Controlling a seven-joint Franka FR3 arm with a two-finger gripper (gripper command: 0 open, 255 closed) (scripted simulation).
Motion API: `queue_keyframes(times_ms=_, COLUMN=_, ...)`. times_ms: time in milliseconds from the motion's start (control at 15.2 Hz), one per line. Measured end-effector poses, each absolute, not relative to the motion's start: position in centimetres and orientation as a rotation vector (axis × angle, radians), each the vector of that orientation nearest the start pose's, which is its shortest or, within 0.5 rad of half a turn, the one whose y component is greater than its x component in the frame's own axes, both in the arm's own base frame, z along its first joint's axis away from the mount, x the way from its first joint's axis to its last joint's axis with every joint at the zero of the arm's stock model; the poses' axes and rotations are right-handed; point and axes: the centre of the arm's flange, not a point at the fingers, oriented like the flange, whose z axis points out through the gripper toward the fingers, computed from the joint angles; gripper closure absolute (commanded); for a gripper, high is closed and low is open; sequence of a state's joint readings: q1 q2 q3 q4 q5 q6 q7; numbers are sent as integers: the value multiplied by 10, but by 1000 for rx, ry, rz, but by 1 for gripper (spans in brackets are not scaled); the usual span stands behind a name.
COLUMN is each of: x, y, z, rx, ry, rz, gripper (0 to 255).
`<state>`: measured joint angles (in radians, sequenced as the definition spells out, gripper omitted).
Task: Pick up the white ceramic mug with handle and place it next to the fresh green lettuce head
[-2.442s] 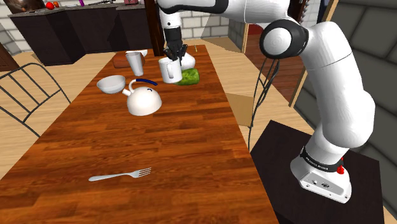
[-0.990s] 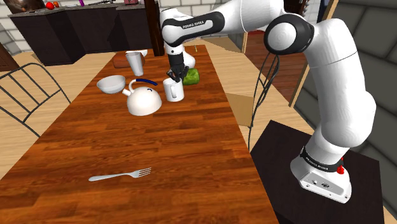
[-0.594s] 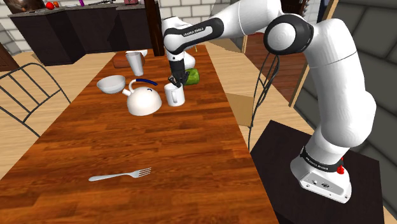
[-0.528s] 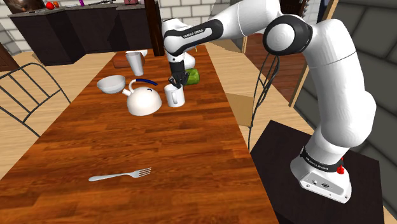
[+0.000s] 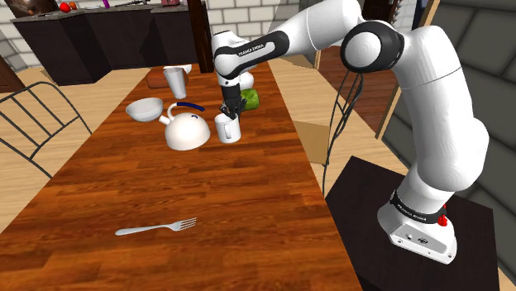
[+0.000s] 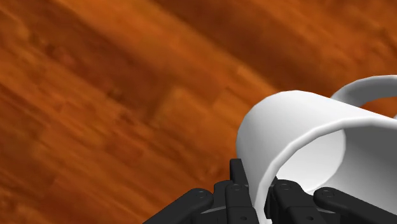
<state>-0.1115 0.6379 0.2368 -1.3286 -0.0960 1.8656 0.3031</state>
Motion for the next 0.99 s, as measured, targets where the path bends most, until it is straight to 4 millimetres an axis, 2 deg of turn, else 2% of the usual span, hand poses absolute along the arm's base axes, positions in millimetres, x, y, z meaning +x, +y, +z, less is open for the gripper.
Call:
queue_keyframes(times_ms=66, x=716, y=46, z=359, rx=-3093, ry=287, rz=144, gripper=255)
queue_keyframes(times_ms=132, x=716, y=46, z=359, rx=-3093, ry=287, rz=144, gripper=0)
queue_keyframes(times_ms=528, x=716, y=46, z=359, rx=-3092, ry=287, rz=143, gripper=0)
queue_keyframes(times_ms=858, x=720, y=45, z=405, rx=-3092, ry=287, rz=141, gripper=0)
queue_keyframes(times_ms=990, x=720, y=44, z=408, rx=-3092, ry=287, rz=142, gripper=0)
